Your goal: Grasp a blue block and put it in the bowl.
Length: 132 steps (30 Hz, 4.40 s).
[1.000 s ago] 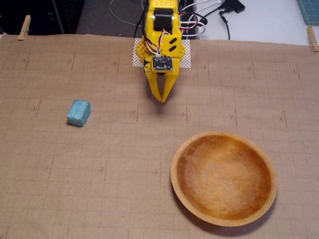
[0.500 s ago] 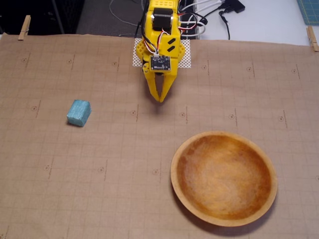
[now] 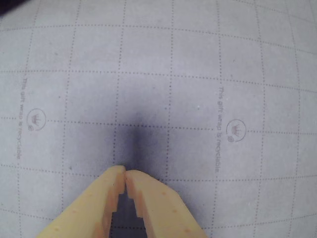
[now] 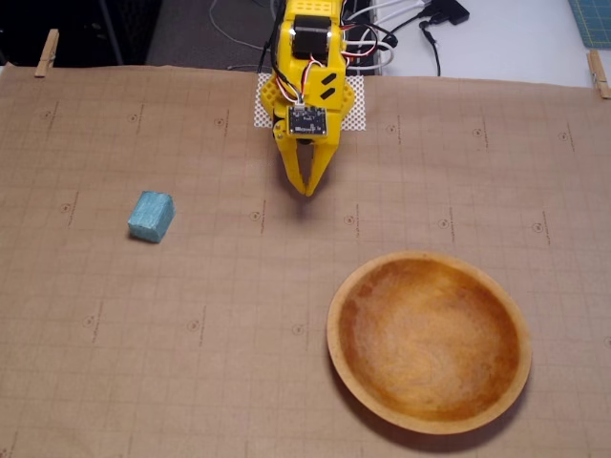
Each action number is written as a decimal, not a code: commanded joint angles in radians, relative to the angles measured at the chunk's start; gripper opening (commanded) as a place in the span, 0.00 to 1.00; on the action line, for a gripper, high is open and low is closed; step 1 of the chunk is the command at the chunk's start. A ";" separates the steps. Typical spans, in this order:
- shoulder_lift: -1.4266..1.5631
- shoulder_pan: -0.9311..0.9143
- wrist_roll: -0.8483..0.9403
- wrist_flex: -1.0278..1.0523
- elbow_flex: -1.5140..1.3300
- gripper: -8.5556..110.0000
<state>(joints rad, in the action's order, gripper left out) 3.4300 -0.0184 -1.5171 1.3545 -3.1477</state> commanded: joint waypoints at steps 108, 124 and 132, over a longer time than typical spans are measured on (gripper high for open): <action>-1.262 -0.604 0.035 -0.377 1.035 0.51; -1.545 -0.572 0.207 -0.382 1.193 0.51; -1.735 -0.565 0.272 -0.379 1.301 0.51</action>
<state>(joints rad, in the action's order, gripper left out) 1.7043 -0.5875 -1.2655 0.9741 -1.9328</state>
